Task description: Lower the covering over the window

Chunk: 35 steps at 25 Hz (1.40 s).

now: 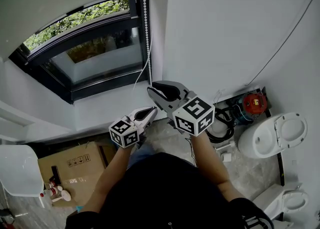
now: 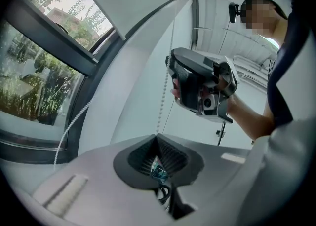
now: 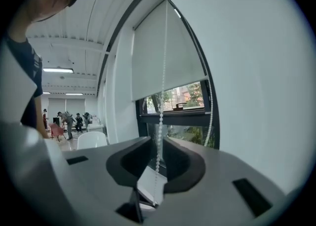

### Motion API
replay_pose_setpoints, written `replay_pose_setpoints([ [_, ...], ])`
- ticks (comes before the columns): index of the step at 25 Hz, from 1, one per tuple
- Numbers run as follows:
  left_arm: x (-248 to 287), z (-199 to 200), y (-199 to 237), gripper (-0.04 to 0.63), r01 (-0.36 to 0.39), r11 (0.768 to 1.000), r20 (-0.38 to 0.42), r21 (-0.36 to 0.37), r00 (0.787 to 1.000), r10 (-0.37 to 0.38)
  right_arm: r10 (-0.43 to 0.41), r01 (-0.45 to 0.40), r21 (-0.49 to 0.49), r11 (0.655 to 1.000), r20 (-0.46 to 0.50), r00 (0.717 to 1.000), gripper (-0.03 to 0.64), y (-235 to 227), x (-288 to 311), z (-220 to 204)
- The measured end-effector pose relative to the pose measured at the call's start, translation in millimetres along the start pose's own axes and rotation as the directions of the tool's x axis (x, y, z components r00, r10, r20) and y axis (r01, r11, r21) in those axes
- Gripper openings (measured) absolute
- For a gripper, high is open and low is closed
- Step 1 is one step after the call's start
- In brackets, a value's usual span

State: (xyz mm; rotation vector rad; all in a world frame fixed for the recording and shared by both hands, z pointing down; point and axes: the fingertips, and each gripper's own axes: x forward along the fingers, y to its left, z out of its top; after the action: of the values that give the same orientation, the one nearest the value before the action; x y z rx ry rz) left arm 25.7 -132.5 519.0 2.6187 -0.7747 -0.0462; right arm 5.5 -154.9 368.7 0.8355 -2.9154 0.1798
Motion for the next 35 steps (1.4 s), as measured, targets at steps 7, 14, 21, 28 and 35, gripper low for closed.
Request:
replay_pose_setpoints([
  [7,-8,-34,12,0.012,-0.033,0.996,-0.083,-0.081,0.996,0.026,-0.045,0.038,-0.042,0.998,-0.178,0.983,0.015,2,22,-41],
  [14,-19,-81,14,0.012,-0.058,0.989,-0.207,-0.136,0.978,0.029,-0.039,0.047,0.024,0.999,-0.251,0.967,0.014,1,31,-91],
  [21,-24,-96,13,0.014,-0.071,0.986,-0.245,-0.149,0.969,0.033,-0.029,0.051,0.063,0.997,-0.307,0.951,0.014,-3,34,-125],
  [28,-26,-85,12,0.014,-0.072,0.987,-0.200,-0.141,0.979,0.043,-0.008,0.047,0.088,0.995,-0.396,0.918,0.014,6,32,-170],
  [35,-26,-69,6,0.014,-0.054,0.991,-0.150,-0.125,0.988,0.035,-0.003,0.058,0.113,0.992,-0.433,0.901,0.014,7,28,-197],
])
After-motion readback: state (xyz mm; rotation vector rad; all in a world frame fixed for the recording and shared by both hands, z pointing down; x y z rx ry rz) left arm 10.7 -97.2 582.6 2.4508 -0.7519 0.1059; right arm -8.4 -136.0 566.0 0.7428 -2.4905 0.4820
